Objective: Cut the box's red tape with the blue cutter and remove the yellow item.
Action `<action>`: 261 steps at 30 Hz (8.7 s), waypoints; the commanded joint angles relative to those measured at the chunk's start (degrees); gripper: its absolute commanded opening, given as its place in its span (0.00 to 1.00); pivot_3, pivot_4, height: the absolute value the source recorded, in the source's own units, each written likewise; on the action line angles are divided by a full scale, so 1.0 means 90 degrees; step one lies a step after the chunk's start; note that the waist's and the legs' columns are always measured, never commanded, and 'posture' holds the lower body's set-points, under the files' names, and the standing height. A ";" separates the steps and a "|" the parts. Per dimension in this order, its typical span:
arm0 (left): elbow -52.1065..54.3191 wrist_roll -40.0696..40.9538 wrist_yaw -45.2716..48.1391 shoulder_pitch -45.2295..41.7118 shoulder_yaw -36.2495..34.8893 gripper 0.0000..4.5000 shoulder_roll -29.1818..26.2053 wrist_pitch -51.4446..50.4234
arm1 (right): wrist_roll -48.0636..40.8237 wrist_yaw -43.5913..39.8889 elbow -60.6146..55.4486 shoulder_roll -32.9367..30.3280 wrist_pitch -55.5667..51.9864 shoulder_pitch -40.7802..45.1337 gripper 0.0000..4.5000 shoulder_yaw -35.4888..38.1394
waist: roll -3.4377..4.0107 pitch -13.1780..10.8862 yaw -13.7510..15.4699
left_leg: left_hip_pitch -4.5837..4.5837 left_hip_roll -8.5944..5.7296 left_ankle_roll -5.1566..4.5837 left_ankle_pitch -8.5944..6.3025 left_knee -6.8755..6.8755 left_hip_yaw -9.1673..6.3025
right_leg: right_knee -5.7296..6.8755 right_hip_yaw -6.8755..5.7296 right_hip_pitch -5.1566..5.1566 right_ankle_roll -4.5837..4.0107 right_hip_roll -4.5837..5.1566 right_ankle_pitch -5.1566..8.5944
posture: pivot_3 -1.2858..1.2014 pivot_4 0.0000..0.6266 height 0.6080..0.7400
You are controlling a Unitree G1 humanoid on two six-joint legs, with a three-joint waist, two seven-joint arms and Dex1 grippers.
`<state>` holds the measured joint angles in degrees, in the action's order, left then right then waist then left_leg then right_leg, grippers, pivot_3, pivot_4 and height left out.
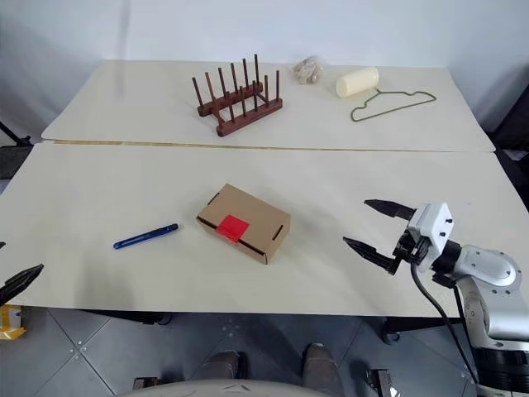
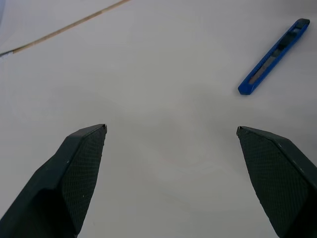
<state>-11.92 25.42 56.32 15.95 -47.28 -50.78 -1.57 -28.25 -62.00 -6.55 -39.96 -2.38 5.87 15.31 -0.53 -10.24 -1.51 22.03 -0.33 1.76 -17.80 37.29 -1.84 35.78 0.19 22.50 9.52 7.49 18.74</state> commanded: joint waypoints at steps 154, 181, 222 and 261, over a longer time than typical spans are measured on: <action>-0.3217 -0.2202 0.1641 -0.4834 0.4780 1.00 -0.0274 0.0471 | -0.2071 -0.1060 -0.2393 -0.0819 -0.2102 0.0672 0.99 -0.0029 | -0.0015 -0.0001 0.0117 | 0.0002 0.0030 -0.0025 -0.0066 0.0106 0.0106 | 0.0022 -0.0098 0.0017 0.0005 0.0017 -0.0039 | 0.52 0.24 1.00; 0.1367 -0.1349 0.2656 -0.4665 0.5903 0.09 -0.0330 -0.1301 | -0.3222 -0.0596 -0.3164 -0.1362 -0.3402 0.0438 1.00 -0.0111 | -0.0007 0.0005 0.0245 | -0.0040 0.0042 -0.0034 -0.0079 0.0096 0.0135 | 0.0017 -0.0094 -0.0005 -0.0002 0.0027 -0.0044 | 0.52 0.24 1.00; 0.3846 -0.2412 0.0270 -0.6648 1.0033 0.09 0.1665 -0.6635 | 0.1598 0.0589 -0.1979 -0.0647 -0.1614 -0.0208 0.01 -0.2779 | -0.0015 0.0004 0.0323 | 0.0006 0.0018 -0.0059 -0.0092 0.0202 0.0092 | 0.0006 -0.0082 -0.0014 0.0007 0.0016 -0.0048 | 0.52 0.24 1.00; 0.3879 -0.2230 0.0055 -0.6713 1.0046 0.09 0.1760 -0.6825 | 0.0908 0.0213 -0.2053 -0.0719 -0.2847 0.0192 0.01 -0.2574 | -0.0018 0.0009 0.0313 | -0.0086 0.0023 -0.0081 -0.0106 0.0176 0.0087 | -0.0025 -0.0082 -0.0109 0.0001 0.0011 -0.0045 | 0.52 0.24 1.00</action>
<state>23.86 5.00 57.06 -44.97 41.55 -34.81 -62.47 -19.03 -59.26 -24.26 -45.68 -28.67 7.92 -9.74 -0.69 -10.16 1.31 21.26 -0.12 0.96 -18.80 38.87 -1.05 35.56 -0.55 21.52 9.53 7.59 18.33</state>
